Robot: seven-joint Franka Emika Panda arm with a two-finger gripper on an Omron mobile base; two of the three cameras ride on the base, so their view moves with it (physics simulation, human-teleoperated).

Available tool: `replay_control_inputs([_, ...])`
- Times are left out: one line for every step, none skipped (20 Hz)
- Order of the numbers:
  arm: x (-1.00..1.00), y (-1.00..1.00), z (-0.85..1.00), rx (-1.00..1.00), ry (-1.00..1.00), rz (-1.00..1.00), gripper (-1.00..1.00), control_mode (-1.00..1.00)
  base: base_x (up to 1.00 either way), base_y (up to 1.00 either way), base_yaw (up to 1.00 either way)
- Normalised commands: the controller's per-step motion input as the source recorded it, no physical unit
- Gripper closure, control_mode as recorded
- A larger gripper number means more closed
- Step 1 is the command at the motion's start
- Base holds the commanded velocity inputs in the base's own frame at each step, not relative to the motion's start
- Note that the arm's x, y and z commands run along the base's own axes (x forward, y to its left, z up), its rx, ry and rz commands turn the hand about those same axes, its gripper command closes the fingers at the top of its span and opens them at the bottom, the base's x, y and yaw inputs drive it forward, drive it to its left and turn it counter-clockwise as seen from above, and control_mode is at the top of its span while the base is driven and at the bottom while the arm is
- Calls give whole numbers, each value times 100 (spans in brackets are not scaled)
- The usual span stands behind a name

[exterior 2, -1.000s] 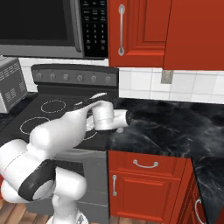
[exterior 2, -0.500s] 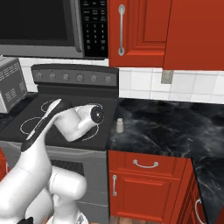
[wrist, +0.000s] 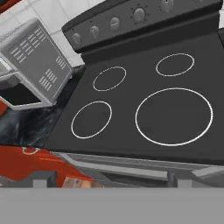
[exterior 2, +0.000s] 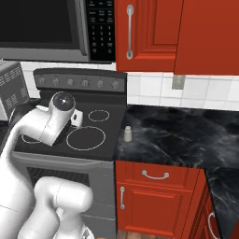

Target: Take 2 condiments from the cabinet and move them on the counter near the stove.Make sure the condiments are lined up with each other, next to each other.

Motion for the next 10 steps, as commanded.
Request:
replay_control_inputs([-70,0,10,-2,30,-22,-100,-100,0,0,0])
replay_control_inputs([-73,0,19,-2,28,-21,-100,-100,0,0,0])
replay_control_inputs([-79,0,34,-2,23,-19,-100,-100,0,0,0])
replay_control_inputs([-80,0,36,-3,21,-18,-100,-100,0,0,0])
replay_control_inputs([-78,0,36,-6,19,-15,-100,-100,0,0,0])
replay_control_inputs([-74,0,32,-9,18,-13,-100,-100,0,0,0])
replay_control_inputs([-78,0,32,-13,14,-12,-100,-100,0,0,0])
replay_control_inputs([-80,0,31,-17,11,-11,-100,-100,0,0,0])
replay_control_inputs([-81,0,34,-17,10,-10,-100,-100,0,0,0])
replay_control_inputs([-87,0,33,-19,8,-9,-100,-100,0,0,0])
